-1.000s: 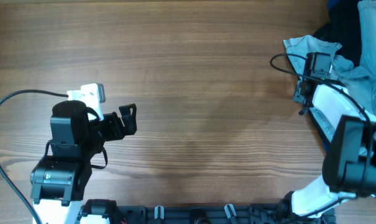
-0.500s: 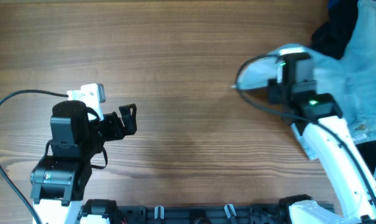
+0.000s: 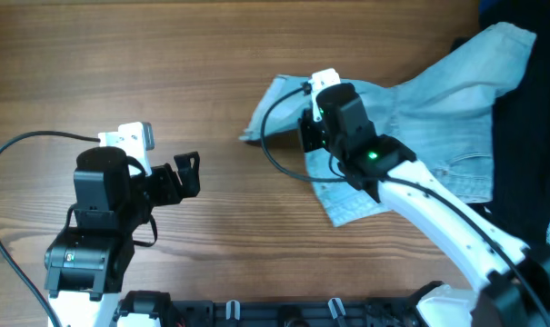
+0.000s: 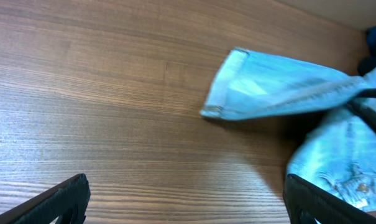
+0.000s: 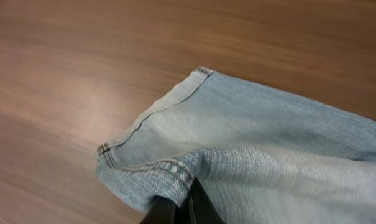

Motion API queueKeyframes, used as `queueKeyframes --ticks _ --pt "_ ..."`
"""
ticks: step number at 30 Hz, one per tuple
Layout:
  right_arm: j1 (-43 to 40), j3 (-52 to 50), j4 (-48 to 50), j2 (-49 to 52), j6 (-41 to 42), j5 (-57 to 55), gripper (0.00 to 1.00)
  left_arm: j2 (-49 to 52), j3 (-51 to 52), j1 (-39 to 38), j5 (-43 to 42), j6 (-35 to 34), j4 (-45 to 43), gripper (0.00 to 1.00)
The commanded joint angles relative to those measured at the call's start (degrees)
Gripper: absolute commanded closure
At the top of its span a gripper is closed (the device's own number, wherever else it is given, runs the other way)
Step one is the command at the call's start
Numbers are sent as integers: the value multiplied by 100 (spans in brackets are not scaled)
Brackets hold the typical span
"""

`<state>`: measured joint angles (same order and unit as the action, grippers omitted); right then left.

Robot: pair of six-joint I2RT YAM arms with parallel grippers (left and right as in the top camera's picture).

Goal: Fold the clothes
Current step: 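Drag the jeans leftward onto the table with the right gripper, then grasp the jeans' left edge with the left gripper and pull it up-left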

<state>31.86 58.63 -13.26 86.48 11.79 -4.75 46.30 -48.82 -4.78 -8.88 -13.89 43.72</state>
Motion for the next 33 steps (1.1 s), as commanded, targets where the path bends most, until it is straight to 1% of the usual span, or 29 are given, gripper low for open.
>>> queueKeyframes --ticks 1,2,3,4,5,6,8,10,12,13,14,15,18,19,20,21,23,25,26,27,29,30,31,33 --pt "55 125 -138 529 317 894 94 -11 -103 -26 -70 -31 -13 0" --pt "55 127 -337 610 317 933 90 -11 -103 -26 -70 -31 -15 0" --pt "55 125 -651 669 297 925 78 -11 -103 -26 -70 -28 -22 0" --pt "55 125 -979 675 175 909 63 -9 -103 -26 -70 -31 -63 0" --pt "55 127 -1235 673 120 820 42 -9 -103 -26 -70 -31 -136 0" --pt "55 127 -1510 621 125 564 29 -9 -103 -26 -72 -33 -269 0" --pt "52 140 -1641 391 46 146 1 37 -103 -26 -225 -26 -575 0" --pt "55 238 -1641 -9 -157 -11 0 223 -103 -28 -487 0 -907 0" --pt "52 323 -1646 -549 -109 -190 1 597 -103 -76 -522 13 -1228 0" --pt "48 326 -1665 -822 -96 -229 1 800 -103 -133 -525 11 -1373 2" --pt "33 326 -1729 -1097 76 -289 0 1102 -103 -247 -525 11 -1585 8" --pt "15 323 -1915 -1460 411 -439 0 1532 -103 -439 -525 9 -1882 20" --pt "0 323 -2433 -1954 673 -715 1 2452 -103 -828 -531 -11 -2581 40" --pt "0 323 -2568 -2028 682 -730 1 2802 -103 -973 -575 -9 -2841 56" --pt "0 323 -2750 -2098 684 -730 0 3150 -103 -1117 -595 -13 -3073 78" --pt "0 323 -2922 -2124 695 -728 1 3556 -103 -1279 -588 -184 -3296 92" --pt "0 319 -3080 -2114 793 -728 0 4087 -103 -1438 -588 -605 -3456 96" --pt "0 317 -3154 -2107 793 -730 1 4586 -103 -1534 -590 -1088 -3421 96" --pt "0 317 -3158 -2107 791 -732 1 4940 -103 -1563 -590 -1541 -3333 96" --pt "0 317 -3158 -2107 791 -737 0 5108 -103 -1563 -590 -1770 -3287 95" --pt "0 317 -3158 -2105 793 -748 1 5340 -103 -1554 -553 -1993 -3303 86" --pt "0 317 -3158 -2107 793 -745 1 5410 -103 -1552 -472 -2006 -3355 86" --pt "0 317 -3161 -2103 793 -745 0 5475 -103 -1552 -352 -2004 -3460 83" --pt "0 317 -3161 -2100 793 -745 1 5499 -103 -1552 -323 -2006 -3598 67"
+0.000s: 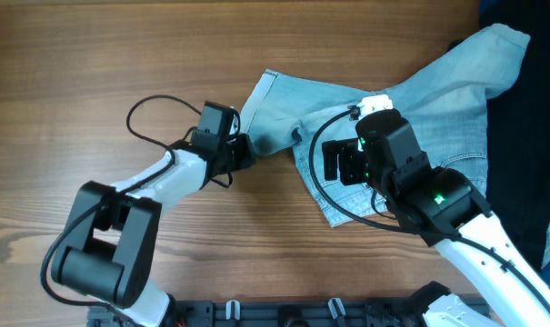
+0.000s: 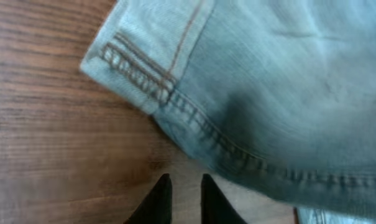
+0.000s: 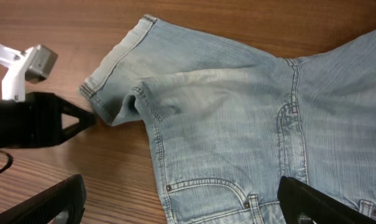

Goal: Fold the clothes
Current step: 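Grasp the jeans' left edge with the left gripper and pull it up-left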

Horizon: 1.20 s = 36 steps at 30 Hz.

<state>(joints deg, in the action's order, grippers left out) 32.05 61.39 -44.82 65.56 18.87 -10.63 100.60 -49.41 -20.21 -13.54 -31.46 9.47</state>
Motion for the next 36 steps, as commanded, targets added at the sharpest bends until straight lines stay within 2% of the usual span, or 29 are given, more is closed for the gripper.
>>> queueKeyframes --ticks 1,2,3,7,14,16,18,19,25,32,33,34,35,36 --pt "-20 42 -4 -9 83 -157 0 70 -44 -9 142 -249 -236 66" --pt "-20 39 -4 -9 87 -157 0 70 -44 -9 149 -249 -291 63" --pt "-20 39 -4 -9 85 -157 0 70 -44 -9 221 -286 -315 52" --pt "-20 37 -7 -9 85 -136 0 72 -44 -9 866 -1207 -295 41" --pt "-20 37 -74 -9 87 -133 0 448 -44 -15 1102 -1403 -872 37" --pt "-20 37 -92 -9 87 -133 1 588 -44 -20 1062 -1401 -960 54" --pt "-20 37 -114 -9 85 -133 1 599 -44 -20 1043 -1401 -1029 80" --pt "-20 37 -111 -9 85 -133 0 597 -44 -20 1045 -1399 -1143 96" --pt "-20 37 -170 -9 87 -133 0 527 -313 426 1134 -1019 -2116 96" --pt "-20 37 -192 -9 87 -92 1 538 -2900 2083 739 -704 -1899 96" --pt "-20 37 -192 -9 90 -92 1 551 -3191 2201 710 -621 -1808 65" --pt "-20 37 -195 -9 87 -92 1 551 -3381 2267 651 -623 -1711 15" --pt "-20 37 -192 -9 127 -92 1 551 -3491 2302 496 -623 -1587 0" --pt "-20 37 -192 -9 197 -94 0 549 -3528 2312 35 -621 -1340 0"
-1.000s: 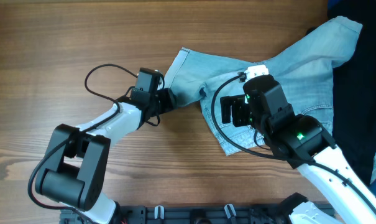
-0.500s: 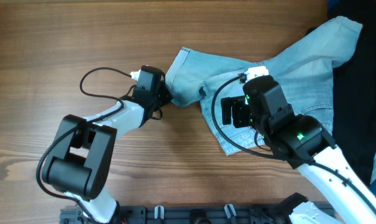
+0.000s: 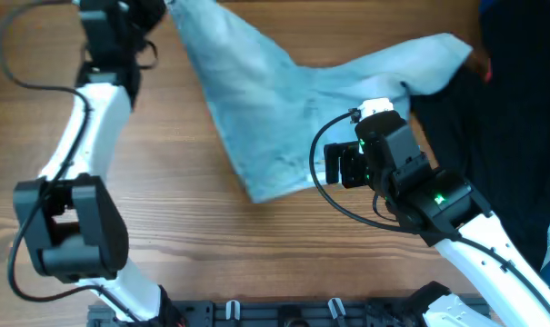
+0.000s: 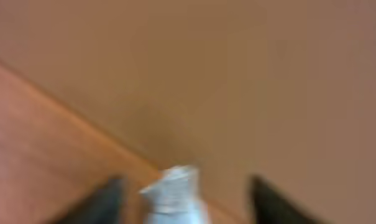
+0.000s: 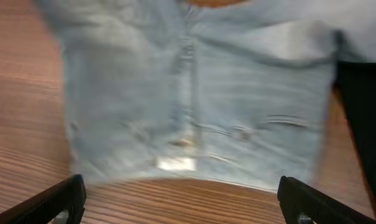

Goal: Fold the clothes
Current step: 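Grasp the jeans' left edge with the left gripper and pull it up-left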

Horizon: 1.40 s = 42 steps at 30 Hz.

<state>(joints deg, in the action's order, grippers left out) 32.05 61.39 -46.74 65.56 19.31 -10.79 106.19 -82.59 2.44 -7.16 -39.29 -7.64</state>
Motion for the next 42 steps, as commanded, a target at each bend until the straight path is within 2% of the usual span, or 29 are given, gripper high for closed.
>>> queueKeyframes --ticks 1,4,6,7,9,12,16,21,24,27,29,30,31,32,33,34,36,38,40,42 --pt "-20 37 -4 -9 186 -74 1 -11 -208 39 -1191 160 807 0" --pt "-20 37 -31 -9 170 -79 0 -11 -208 -151 -1849 160 2765 0" --pt "-20 37 -66 -9 166 -81 1 -7 -201 -393 -1843 192 4162 0" --pt "-20 37 -72 -9 168 -81 0 2 -170 -605 -1849 431 4948 0" --pt "-20 37 -70 -9 170 -79 1 9 -131 -953 -1696 726 5886 0" --pt "-20 37 -72 -9 170 -79 1 11 208 -1604 -984 623 6682 0" --pt "-20 37 -153 -9 170 -81 0 11 846 -1963 -837 179 6741 6" --pt "-20 37 -219 -9 173 -79 0 11 1703 -2212 -931 -216 5855 17" --pt "-20 37 -219 -9 186 -79 0 11 1969 -2398 -988 -273 5237 29" --pt "-20 37 -232 -9 186 -79 0 11 2144 -2586 -992 -925 5174 32" --pt "-20 37 -249 -9 186 -79 0 11 2258 -2667 -992 -964 5097 37" --pt "-20 37 -245 -9 186 -79 0 11 2269 -2680 -988 -960 5088 50" --pt "-20 37 -245 -9 186 -79 0 11 2269 -2682 -988 -960 5088 72" --pt "-20 37 -258 -9 186 -79 0 11 2269 -2682 -988 -960 5090 88" --pt "-20 37 -291 -9 186 -79 0 11 2269 -2669 -988 -957 5115 96" --pt "-20 37 -313 -9 186 -81 0 11 2269 -2647 -946 -922 5200 96" --pt "-20 37 -352 -9 175 -83 1 -42 2269 -2500 -546 -870 5582 96" --pt "-20 37 -369 -9 175 -83 0 -273 2267 -1974 208 -525 6142 96" --pt "-20 37 -348 -9 175 -83 1 -686 2197 -743 903 -297 6424 96" --pt "-20 37 -348 -9 175 -83 0 -951 1926 566 1003 -286 6301 96"
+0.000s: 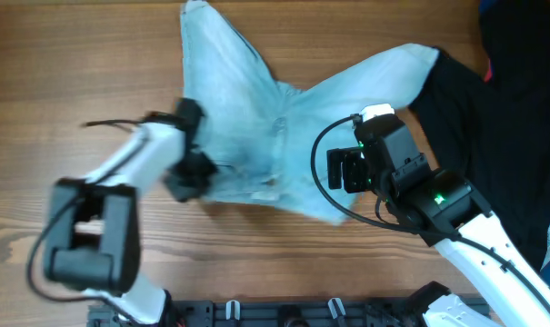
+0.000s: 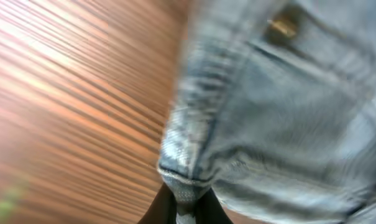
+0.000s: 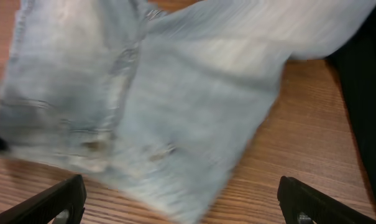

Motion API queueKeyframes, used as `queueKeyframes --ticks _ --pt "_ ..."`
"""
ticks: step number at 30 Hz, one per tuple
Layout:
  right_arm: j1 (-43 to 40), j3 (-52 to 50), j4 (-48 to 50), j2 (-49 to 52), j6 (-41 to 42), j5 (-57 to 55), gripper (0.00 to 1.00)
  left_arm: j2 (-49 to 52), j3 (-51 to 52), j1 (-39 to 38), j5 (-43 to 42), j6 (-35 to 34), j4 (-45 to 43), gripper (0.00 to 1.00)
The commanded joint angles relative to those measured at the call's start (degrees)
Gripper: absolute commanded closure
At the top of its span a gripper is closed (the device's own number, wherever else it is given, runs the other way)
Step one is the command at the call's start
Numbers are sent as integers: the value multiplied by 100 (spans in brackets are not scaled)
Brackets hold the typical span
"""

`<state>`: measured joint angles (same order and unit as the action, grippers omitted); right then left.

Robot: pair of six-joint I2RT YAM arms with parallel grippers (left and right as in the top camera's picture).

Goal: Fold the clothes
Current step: 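Grasp the jeans' left edge with the left gripper and pull it up-left, then pull the jeans apart, left gripper down-left, right gripper right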

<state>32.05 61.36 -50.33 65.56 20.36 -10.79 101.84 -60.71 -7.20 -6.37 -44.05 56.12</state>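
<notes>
Light blue jeans point(image 1: 247, 118) lie spread on the wooden table point(image 1: 65, 73), one leg pointing to the far edge, the other toward the right. My left gripper point(image 1: 195, 173) is at the near left corner of the waist. In the left wrist view it point(image 2: 184, 198) is shut on a fold of waistband denim point(image 2: 262, 93). My right gripper point(image 1: 341, 173) hovers over the jeans' near right edge. The right wrist view shows it point(image 3: 183, 205) open, with blurred denim point(image 3: 144, 81) below and nothing between its fingers point(image 3: 57, 199).
A black garment point(image 1: 493, 109) covers the right side of the table and touches the end of the right jeans leg. A bit of blue cloth shows at the right edge. A black rail point(image 1: 284, 313) runs along the near edge.
My left gripper has moved from the far left corner, where it held the leg end, to the waist, and is shut on the waistband. That leg now lies flat. The right arm has barely moved.
First my right gripper was shut on a bunched jeans leg while the left stood open at the near left. Then the right was open and the left was at the leg's hem. The left then held the leg stretched to the far left; now it grips the waistband.
</notes>
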Motion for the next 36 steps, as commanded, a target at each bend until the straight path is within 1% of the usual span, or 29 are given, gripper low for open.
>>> queueKeyframes --ticks 1,2,3,4,5,6,7,8,9,10,12,13,15,16,17,19,20,22,23,25,29,31,36 --pt "-20 39 11 -9 72 -83 0 -579 -505 2238 728 310 -286 96" --pt "-20 39 13 -9 70 -83 0 -584 -782 2898 236 605 -603 96" --pt "-20 39 15 -9 70 -83 1 -584 -984 3416 -367 765 -824 56" --pt "-20 39 15 -9 79 -83 1 -584 -1154 3910 -1252 785 -839 25" --pt "-20 39 20 -9 81 -83 0 -584 -1167 4120 -1884 789 -752 20" --pt "-20 39 37 -9 79 -83 0 -584 -1163 4214 -2347 916 -476 19" --pt "-20 39 83 -2 76 -83 1 -584 -1163 4179 -2656 1327 -52 18" --pt "-20 39 164 26 79 -83 0 -584 -1163 4013 -2680 1803 525 18" --pt "-20 39 245 72 79 -83 1 -584 -1123 3668 -2396 2299 1119 18" --pt "-20 39 273 111 79 -83 1 -584 -1067 3403 -2114 2406 1384 17" --pt "-20 39 273 232 129 -83 1 -584 -804 2876 -1639 2415 1552 16" --pt "-61 39 267 372 326 -79 1 -584 -625 2629 -1497 2413 1545 16" --pt "-284 39 249 750 691 -26 1 -584 -33 2092 -1475 2308 1364 16" --pt "-452 39 289 997 675 208 4 -584 240 1904 -1475 2179 1228 16" --pt "-640 39 332 1300 656 492 10 -584 533 1735 -1475 2048 1025 16" --pt "-984 39 476 1919 654 863 17 -584 1036 1504 -1473 1849 658 16" --pt "-1150 39 728 2288 505 1113 23 -584 1266 1421 -1471 1805 479 16" --pt "-1331 39 1298 2839 157 1843 28 -584 1517 1379 -1285 1714 297 17" --pt "-1370 39 1464 3069 160 2017 30 -584 1563 1379 -1108 1652 297 17" --pt "-1399 39 1779 3615 476 2048 34 -584 1576 1379 -911 1657 297 17" --pt "-1399 39 2332 4277 979 2210 35 -584 1576 1379 -911 1657 234 17" --pt "-1399 39 2597 4472 1572 2090 36 -584 1576 1379 -911 1657 190 17" --pt "-1410 39 2664 4487 3042 1589 37 -584 1576 1379 -911 1657 120 17"
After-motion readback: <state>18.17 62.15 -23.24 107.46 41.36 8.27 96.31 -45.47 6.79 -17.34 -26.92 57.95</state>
